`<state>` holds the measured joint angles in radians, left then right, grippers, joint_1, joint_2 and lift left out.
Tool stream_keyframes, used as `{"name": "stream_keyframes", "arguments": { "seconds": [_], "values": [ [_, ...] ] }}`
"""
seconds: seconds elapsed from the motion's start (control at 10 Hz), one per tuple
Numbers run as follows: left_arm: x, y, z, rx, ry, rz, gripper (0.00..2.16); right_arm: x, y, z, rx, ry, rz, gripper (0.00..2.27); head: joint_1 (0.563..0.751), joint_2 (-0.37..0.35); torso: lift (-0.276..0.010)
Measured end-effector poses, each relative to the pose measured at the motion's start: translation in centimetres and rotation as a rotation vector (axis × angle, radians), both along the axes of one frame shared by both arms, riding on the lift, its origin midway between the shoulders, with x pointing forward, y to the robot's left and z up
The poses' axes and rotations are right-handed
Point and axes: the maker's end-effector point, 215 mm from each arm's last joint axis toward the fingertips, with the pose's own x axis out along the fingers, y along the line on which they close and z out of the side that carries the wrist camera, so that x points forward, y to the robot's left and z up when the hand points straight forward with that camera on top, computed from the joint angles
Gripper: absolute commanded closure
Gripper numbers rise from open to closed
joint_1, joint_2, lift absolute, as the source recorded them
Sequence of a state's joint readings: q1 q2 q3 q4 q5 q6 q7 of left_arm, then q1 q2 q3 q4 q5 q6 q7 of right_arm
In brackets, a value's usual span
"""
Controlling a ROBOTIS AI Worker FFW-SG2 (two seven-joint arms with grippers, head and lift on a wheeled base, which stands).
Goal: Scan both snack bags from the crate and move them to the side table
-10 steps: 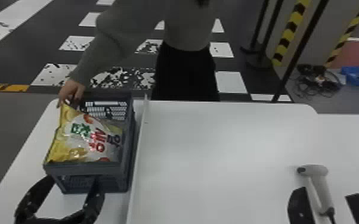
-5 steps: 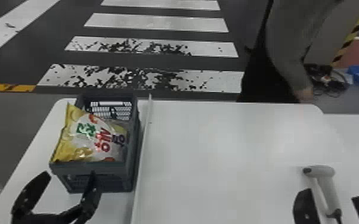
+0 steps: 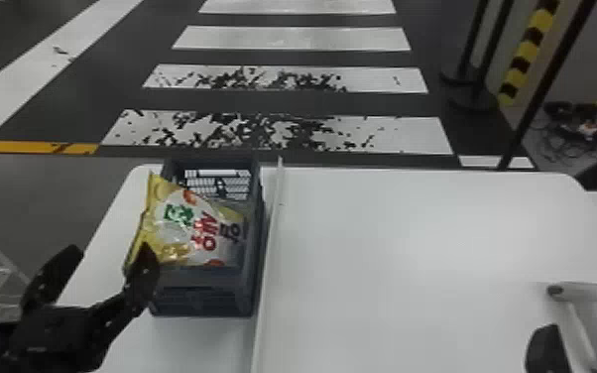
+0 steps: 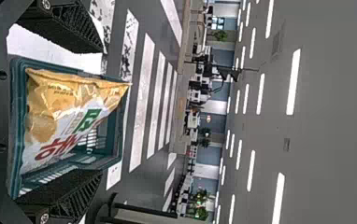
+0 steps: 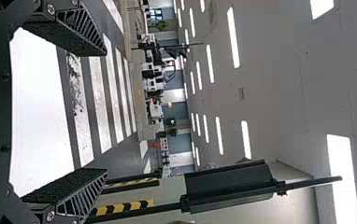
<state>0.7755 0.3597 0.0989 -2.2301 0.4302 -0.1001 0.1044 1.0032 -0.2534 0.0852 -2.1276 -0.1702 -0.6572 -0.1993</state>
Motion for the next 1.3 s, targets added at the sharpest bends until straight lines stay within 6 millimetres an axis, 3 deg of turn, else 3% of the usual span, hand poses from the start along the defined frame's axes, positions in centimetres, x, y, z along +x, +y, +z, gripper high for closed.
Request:
{"name": "stream_keyframes", "arguments": {
  "seconds": [0.2,0.7,1.0,1.3],
  "values": [
    [1.1,1.0,0.1,-0.009,-0.010,-0.002,0.08,-0.1,0.7,0.0,-0.006,0.000,0.016,0.11,0.695,0.112,-0.095],
    [4.8,2.1,-2.6,-0.058,0.069,-0.025,0.08,-0.5,1.6,-0.3,-0.021,0.011,0.047,0.11,0.695,0.141,-0.095],
    [5.5,3.7,-4.3,-0.082,0.168,-0.020,0.08,0.0,2.5,-0.8,-0.029,0.018,0.082,0.11,0.695,0.174,-0.095],
    [6.7,3.3,-4.5,-0.094,0.202,-0.034,0.08,0.1,2.8,-0.9,-0.036,0.018,0.097,0.11,0.695,0.176,-0.095]
  ]
}}
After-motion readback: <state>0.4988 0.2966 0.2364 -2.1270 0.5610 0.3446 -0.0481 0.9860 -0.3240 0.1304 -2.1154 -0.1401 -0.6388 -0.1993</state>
